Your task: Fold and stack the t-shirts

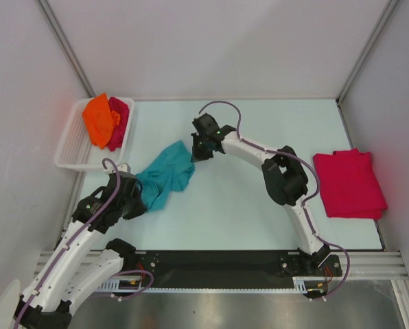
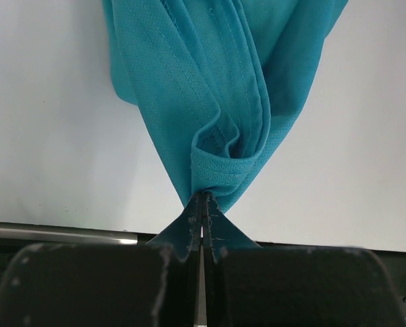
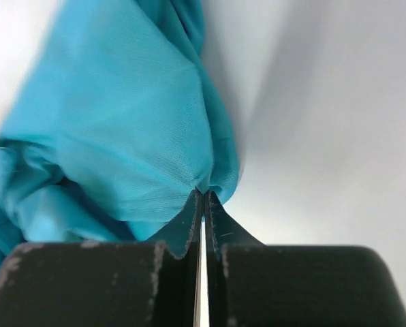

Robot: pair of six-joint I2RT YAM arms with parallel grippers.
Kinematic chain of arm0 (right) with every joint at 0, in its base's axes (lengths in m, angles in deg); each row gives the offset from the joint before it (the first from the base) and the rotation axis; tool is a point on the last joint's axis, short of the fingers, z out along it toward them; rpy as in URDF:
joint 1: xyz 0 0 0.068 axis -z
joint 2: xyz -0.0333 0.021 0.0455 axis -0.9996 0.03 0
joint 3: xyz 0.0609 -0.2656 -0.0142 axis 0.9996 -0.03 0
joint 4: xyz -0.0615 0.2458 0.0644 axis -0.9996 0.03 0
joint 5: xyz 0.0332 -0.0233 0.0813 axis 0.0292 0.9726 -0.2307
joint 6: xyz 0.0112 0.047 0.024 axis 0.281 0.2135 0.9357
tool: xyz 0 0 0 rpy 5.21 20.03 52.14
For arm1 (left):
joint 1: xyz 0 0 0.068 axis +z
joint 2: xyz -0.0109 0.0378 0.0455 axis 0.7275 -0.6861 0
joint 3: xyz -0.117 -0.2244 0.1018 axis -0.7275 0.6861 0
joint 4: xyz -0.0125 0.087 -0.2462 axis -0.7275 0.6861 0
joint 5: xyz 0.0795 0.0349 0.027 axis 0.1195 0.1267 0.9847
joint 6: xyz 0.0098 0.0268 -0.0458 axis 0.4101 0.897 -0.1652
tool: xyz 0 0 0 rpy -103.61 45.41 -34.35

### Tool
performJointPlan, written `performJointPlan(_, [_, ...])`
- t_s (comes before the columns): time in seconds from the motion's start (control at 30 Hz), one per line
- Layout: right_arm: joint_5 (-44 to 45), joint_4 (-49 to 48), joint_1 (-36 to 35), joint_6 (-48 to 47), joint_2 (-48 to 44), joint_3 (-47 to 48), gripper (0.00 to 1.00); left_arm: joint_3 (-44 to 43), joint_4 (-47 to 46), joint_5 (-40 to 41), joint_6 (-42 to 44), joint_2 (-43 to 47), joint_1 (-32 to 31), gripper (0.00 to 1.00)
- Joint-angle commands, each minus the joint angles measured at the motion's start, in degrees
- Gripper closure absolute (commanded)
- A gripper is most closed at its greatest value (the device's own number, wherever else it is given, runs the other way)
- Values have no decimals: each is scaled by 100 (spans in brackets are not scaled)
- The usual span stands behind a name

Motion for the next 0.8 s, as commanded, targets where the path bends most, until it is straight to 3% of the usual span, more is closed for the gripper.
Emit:
performJointPlan(0.0, [966, 330, 315, -537, -902, 593, 100, -16, -276, -252, 227, -167, -34, 100])
performJointPlan(0.4, [2242, 937, 1317, -1073, -2255, 1314, 100, -973, -364, -147, 702, -861, -34, 100])
performJointPlan(0.77, [3059, 1218, 1300, -1275, -3213, 1596, 100, -1334, -197, 432, 711, -405, -26, 100])
